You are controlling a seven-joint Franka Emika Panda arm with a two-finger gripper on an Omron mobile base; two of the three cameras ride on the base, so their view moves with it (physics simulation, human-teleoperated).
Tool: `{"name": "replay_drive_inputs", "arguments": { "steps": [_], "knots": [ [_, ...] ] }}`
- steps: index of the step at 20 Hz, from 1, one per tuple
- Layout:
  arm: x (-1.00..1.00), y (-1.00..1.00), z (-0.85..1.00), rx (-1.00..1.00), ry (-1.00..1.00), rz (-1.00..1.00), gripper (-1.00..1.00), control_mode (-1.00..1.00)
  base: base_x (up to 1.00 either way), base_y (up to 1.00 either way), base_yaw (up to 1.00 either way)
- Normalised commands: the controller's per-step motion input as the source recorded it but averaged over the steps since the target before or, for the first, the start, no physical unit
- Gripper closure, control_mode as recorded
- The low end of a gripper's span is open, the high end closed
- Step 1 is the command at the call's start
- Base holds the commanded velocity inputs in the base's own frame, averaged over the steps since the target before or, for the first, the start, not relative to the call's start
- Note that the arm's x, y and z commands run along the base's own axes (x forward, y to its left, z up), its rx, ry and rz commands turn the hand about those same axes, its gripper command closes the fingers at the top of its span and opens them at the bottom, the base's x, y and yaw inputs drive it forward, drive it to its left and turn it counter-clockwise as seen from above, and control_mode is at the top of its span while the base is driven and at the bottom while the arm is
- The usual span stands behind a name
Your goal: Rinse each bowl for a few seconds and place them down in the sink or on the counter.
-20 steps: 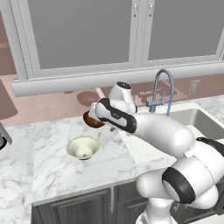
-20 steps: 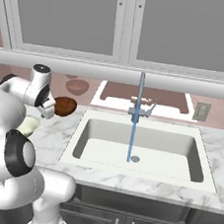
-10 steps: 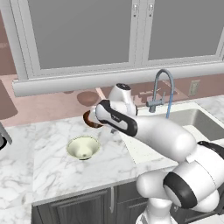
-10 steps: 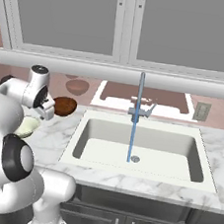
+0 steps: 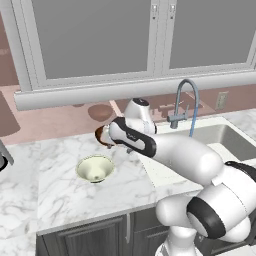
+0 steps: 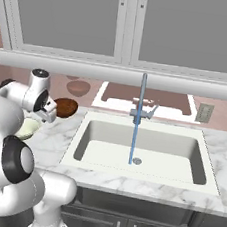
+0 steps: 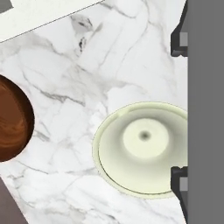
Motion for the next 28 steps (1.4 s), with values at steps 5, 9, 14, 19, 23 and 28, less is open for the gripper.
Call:
{"name": "replay_drive_inputs", "arguments": {
  "steps": [5,9,14,19,23,28],
  "knots": [
    [0.0,0.0,-0.17,0.0,-0.03,0.1,-1.0,-1.0,0.0,0.0,0.0],
    [0.0,0.0,-0.19,0.0,-0.01,0.09,-1.0,-1.0,0.0,0.0,0.0],
    [0.0,0.0,-0.17,0.0,0.0,0.08,-1.0,-1.0,0.0,0.0,0.0],
    [0.0,0.03,-0.14,0.0,0.0,0.06,-1.0,-1.0,0.0,0.0,0.0],
    [0.0,0.06,-0.15,0.0,0.0,0.06,-1.0,-1.0,0.0,0.0,0.0],
    [0.0,0.07,-0.15,0.0,0.0,0.06,-1.0,-1.0,0.0,0.0,0.0]
  ]
}}
